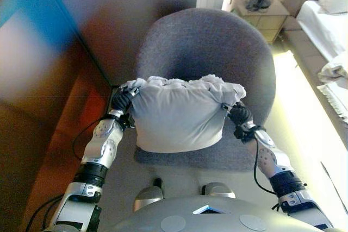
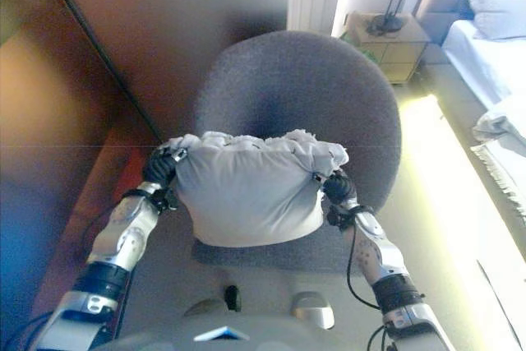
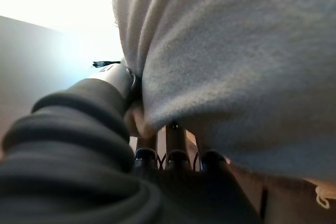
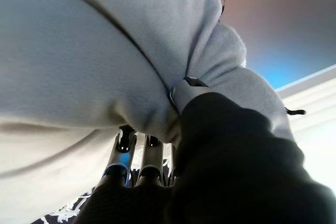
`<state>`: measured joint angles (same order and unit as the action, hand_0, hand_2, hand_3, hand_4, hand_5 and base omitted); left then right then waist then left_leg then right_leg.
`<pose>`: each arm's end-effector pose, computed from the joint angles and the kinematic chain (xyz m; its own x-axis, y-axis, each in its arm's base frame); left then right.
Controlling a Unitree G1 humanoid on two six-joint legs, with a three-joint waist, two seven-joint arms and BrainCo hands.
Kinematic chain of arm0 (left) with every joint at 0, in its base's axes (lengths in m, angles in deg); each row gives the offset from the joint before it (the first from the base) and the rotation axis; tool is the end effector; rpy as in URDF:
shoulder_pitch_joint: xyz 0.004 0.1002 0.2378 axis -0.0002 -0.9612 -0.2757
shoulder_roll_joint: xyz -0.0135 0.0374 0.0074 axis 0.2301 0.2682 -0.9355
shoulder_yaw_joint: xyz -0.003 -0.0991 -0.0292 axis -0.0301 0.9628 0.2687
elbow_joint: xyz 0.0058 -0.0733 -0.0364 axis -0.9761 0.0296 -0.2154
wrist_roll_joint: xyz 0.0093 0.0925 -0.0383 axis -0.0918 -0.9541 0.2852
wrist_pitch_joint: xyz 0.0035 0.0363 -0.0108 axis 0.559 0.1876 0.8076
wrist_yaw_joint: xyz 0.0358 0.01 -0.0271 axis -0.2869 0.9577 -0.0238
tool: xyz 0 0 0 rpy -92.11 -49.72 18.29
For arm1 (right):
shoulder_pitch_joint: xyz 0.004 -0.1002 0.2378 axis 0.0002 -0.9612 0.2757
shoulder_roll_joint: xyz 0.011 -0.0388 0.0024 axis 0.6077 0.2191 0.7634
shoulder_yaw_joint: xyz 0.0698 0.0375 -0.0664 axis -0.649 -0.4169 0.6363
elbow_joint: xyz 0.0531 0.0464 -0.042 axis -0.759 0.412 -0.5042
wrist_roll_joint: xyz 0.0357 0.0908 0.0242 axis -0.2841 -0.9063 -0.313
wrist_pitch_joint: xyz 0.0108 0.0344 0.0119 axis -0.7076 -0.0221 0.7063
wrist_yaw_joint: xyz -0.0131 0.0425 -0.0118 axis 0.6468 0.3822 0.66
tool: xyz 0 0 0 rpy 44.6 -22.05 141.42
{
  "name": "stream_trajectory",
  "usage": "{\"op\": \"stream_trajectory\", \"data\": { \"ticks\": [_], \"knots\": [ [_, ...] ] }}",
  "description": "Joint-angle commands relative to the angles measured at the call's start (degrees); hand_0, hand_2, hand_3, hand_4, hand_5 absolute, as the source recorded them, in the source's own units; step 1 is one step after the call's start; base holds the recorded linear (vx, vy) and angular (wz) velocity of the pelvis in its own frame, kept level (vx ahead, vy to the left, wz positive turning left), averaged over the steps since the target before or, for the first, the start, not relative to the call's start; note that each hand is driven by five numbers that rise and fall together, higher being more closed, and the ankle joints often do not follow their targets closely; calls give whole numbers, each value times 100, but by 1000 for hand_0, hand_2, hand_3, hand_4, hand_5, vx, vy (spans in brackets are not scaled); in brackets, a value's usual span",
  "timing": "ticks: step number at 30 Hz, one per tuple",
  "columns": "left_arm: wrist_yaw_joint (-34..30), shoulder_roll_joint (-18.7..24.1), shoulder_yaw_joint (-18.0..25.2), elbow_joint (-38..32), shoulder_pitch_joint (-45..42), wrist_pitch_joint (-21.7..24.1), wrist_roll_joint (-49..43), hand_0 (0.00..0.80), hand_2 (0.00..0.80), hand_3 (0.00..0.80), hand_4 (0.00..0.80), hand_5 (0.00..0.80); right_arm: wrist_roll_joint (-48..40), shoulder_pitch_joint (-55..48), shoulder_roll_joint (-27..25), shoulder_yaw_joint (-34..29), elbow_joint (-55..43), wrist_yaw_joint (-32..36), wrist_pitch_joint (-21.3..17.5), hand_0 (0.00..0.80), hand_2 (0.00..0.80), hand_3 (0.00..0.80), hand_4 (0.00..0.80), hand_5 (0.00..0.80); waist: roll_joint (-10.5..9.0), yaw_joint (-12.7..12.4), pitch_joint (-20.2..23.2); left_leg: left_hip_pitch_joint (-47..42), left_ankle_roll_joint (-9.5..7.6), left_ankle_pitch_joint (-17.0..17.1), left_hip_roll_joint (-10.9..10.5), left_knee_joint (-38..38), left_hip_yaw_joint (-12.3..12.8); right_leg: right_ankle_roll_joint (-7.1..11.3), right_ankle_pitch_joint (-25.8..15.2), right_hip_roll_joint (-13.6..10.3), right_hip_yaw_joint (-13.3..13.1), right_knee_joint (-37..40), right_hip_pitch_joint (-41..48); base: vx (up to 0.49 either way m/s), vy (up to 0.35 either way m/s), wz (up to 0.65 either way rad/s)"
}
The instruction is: Pick up the cushion and take it to the sofa
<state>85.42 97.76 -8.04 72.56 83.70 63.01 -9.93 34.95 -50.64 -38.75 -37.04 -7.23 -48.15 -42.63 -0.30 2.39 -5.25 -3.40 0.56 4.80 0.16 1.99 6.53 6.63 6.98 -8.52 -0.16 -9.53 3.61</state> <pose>0.2230 0.2098 0.0279 0.9815 -0.0531 -0.1839 0.0162 0.9804 -0.1966 0.1992 -0.1869 0.0028 0.9284 0.1787 -0.3258 -0.0293 0.9092 0.4154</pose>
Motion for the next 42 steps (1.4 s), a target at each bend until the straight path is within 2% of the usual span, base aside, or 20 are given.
{"op": "stream_trajectory", "data": {
  "ticks": [1,2,4,7,11,12,18,21,24,27,33,42],
  "knots": [
    [-368,-39,-266,-16,708,523,-81,800,800,800,800,800,-286,678,585,136,-245,80,-792,800,800,800,800,800,-29,-126,137,471,-151,-748,-2,-873,-11,144,-1001,-698,167,-1944,-418,77,289,-7],
    [-388,-13,-292,27,703,548,-48,800,800,800,800,800,-249,659,658,203,-208,-33,-879,800,800,800,800,800,41,-133,98,410,-190,-810,-42,-913,-7,73,-1207,-755,172,-2373,-688,95,290,-9],
    [-430,7,-285,38,653,507,52,800,800,800,800,800,-179,674,705,285,-42,-186,-1014,800,800,800,800,800,69,-175,31,257,-213,-893,-123,-941,33,15,-1361,-898,272,-2681,-956,146,195,-6],
    [-360,26,-285,-38,623,402,1,800,800,800,800,800,-395,829,717,229,206,-232,-1025,800,800,800,800,800,13,-236,-44,72,-127,-947,-125,-869,86,79,-1322,-899,487,-1786,-938,198,-23,-20],
    [-154,76,-365,8,797,320,-31,800,800,800,800,800,-931,1277,624,-10,434,-336,-856,800,800,800,800,800,-209,-142,-190,-110,-37,-1315,-59,-1082,46,281,-1295,-557,414,-212,-996,179,-196,-23],
    [-133,71,-383,22,827,295,17,800,800,800,800,800,-959,1392,582,-50,467,-407,-843,800,800,800,800,800,-235,-134,-220,-85,-41,-1397,-23,-1212,-20,316,-1221,-465,312,-110,-963,160,-200,-28],
    [93,-3,-539,3,1145,9,-39,800,800,800,800,800,-801,1834,306,-163,614,-645,-803,800,800,800,800,800,-415,-279,-238,211,99,-1360,284,-1575,-88,381,-1072,-343,463,129,-646,127,-170,18],
    [436,-11,-697,181,1556,27,-123,800,800,800,800,800,-601,2192,153,-61,689,-698,-770,800,800,800,800,800,-452,-309,-347,490,150,-1385,378,-1798,-183,421,-964,-336,491,-11,-802,-22,-159,2],
    [615,220,-870,685,2589,180,134,800,800,800,800,800,-429,3219,-34,229,943,-1087,-831,800,800,800,800,800,-492,-309,-782,1341,168,-1615,428,-2707,-349,412,-850,-425,509,-748,-1540,-292,-140,1],
    [643,327,-923,977,3168,210,410,800,800,800,800,800,-983,3886,-197,254,1253,-1080,-960,800,800,800,800,800,-457,-312,-1096,1847,167,-1797,468,-3275,-434,380,-697,-479,493,-1237,-1938,-201,-60,16],
    [906,157,-1059,1296,3769,462,518,800,800,800,800,800,-1008,4466,-327,198,1499,-997,-1246,800,800,800,800,800,-337,-276,-1413,2233,254,-1642,406,-3186,-495,355,-611,-451,457,-1245,-2249,-127,24,5],
    [1384,154,-1124,1681,4343,408,349,800,800,800,800,800,-1152,5392,-658,476,2539,-429,-857,800,800,800,800,800,-420,-449,-1632,2447,364,-1593,383,-3156,-633,355,-558,-418,648,-1120,-2260,-11,-63,3]
  ]
}}
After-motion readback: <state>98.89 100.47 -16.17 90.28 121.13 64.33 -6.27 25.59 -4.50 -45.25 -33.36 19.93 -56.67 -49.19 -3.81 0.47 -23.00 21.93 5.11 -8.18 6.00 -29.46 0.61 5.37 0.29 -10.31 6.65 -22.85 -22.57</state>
